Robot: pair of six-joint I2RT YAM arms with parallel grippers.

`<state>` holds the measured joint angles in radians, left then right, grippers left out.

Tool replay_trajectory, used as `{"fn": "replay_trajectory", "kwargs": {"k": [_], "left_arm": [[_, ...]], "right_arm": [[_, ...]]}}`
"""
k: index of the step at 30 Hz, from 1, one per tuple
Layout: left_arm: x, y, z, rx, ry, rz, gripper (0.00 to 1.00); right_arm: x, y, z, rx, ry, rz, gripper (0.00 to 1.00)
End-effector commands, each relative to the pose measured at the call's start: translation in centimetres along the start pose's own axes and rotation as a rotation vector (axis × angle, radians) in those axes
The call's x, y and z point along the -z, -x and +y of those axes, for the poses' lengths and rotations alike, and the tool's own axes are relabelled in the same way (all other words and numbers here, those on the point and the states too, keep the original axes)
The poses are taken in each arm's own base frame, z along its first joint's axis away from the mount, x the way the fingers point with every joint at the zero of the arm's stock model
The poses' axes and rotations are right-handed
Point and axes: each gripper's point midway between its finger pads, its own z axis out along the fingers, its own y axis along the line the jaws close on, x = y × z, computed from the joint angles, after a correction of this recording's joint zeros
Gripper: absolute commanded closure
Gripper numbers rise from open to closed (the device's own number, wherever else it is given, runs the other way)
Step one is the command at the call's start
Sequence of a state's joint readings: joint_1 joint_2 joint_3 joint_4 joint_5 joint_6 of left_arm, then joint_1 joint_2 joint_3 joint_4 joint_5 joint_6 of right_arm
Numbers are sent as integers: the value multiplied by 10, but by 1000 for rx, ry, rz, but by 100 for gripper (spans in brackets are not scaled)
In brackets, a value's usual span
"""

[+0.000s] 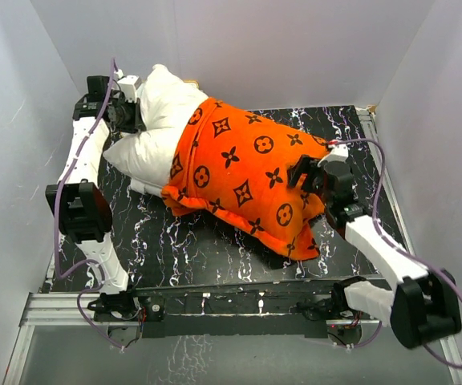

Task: Remove the pillowcase from the pillow
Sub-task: Remove the pillow from the pillowcase.

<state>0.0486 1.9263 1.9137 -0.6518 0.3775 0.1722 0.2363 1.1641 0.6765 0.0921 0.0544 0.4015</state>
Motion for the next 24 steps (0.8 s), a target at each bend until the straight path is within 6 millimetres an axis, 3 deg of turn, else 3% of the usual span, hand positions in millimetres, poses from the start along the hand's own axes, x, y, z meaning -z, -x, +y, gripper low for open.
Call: {"fn": "replay_trajectory", "kwargs": {"k": [1, 7, 11, 17, 21, 24], "left_arm": [[78, 35, 47, -125, 217, -115, 100], [106, 23, 66, -189, 301, -111, 100], [115, 13, 79, -242, 379, -83, 100], [123, 8, 94, -291, 447, -56, 100], [127, 11, 98, -309, 457, -53, 100], [131, 15, 99, -336, 466, -59, 100]], "right_arm": [[43, -31, 18, 97, 88, 72, 20], [100, -81, 31, 68, 151, 166, 18], [128, -102, 70, 35, 265, 206, 15], [124, -141, 79, 170, 219, 300, 12], [107, -163, 66, 234, 108, 335, 13], [96, -160, 58, 220, 14, 310, 16]]}}
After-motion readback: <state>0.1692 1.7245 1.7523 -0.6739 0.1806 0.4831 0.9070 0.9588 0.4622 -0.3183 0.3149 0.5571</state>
